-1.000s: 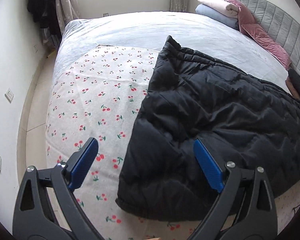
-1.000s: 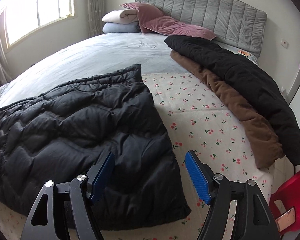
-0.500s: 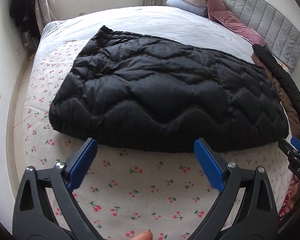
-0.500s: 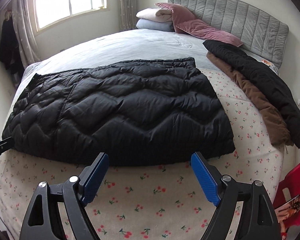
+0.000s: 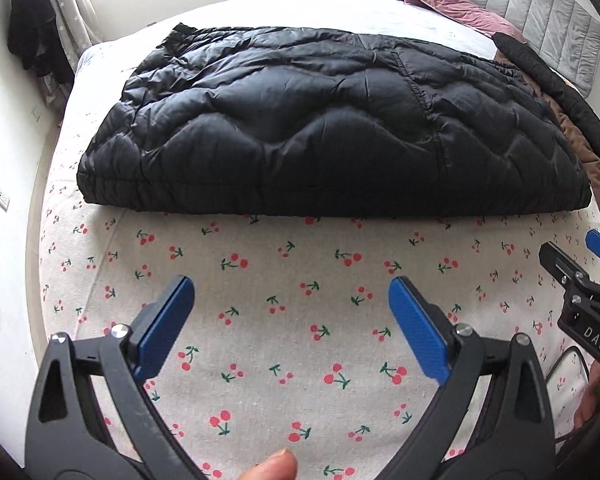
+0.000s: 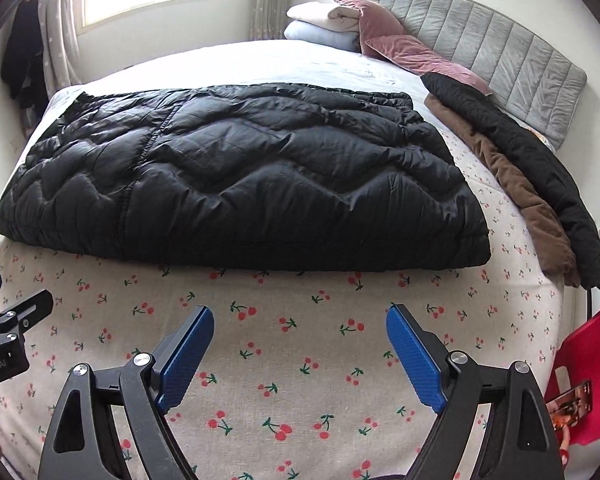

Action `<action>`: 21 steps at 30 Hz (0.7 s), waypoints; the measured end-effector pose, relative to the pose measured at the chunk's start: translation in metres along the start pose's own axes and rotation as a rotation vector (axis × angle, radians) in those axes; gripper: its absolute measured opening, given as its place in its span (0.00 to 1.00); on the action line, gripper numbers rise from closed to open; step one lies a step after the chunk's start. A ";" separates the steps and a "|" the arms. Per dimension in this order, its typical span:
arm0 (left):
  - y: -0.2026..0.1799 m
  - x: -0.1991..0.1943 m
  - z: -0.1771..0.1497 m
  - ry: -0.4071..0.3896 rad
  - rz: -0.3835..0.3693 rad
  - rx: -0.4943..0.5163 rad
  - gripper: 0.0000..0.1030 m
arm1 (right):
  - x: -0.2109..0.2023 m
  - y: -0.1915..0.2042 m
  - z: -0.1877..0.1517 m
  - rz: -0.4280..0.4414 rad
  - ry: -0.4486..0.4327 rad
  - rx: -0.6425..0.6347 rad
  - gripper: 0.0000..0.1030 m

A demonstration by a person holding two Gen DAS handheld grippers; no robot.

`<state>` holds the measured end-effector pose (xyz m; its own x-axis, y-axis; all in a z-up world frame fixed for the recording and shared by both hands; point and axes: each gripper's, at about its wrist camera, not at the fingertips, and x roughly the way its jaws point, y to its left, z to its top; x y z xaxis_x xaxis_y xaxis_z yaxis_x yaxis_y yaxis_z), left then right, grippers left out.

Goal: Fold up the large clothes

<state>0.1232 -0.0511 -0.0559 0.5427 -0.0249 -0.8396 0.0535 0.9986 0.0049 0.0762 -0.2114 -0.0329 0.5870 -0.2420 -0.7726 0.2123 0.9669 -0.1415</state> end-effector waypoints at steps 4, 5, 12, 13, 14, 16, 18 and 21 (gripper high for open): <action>-0.001 0.001 -0.004 0.014 -0.009 0.002 0.95 | -0.004 0.000 -0.002 -0.003 -0.023 -0.001 0.87; -0.001 0.001 -0.005 0.013 -0.007 0.002 0.95 | -0.004 0.000 -0.002 -0.002 -0.024 0.000 0.87; -0.001 -0.002 -0.006 0.003 -0.001 0.006 0.95 | -0.005 0.000 -0.002 0.006 -0.023 0.010 0.87; -0.001 -0.002 -0.007 0.004 -0.001 0.007 0.95 | -0.005 0.000 -0.002 0.005 -0.025 0.011 0.87; -0.001 -0.002 -0.006 0.006 -0.002 0.007 0.95 | -0.005 0.000 -0.002 0.005 -0.026 0.011 0.87; -0.001 -0.002 -0.006 0.007 -0.004 0.007 0.95 | -0.005 0.000 -0.002 0.006 -0.029 0.009 0.87; -0.001 -0.003 -0.007 0.006 -0.004 0.007 0.95 | -0.005 0.000 -0.002 0.008 -0.029 0.008 0.87; -0.001 -0.003 -0.007 0.007 -0.006 0.008 0.95 | -0.006 0.001 -0.002 0.012 -0.031 0.011 0.87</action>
<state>0.1157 -0.0515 -0.0575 0.5363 -0.0308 -0.8434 0.0631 0.9980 0.0037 0.0713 -0.2093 -0.0297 0.6133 -0.2333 -0.7546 0.2141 0.9687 -0.1254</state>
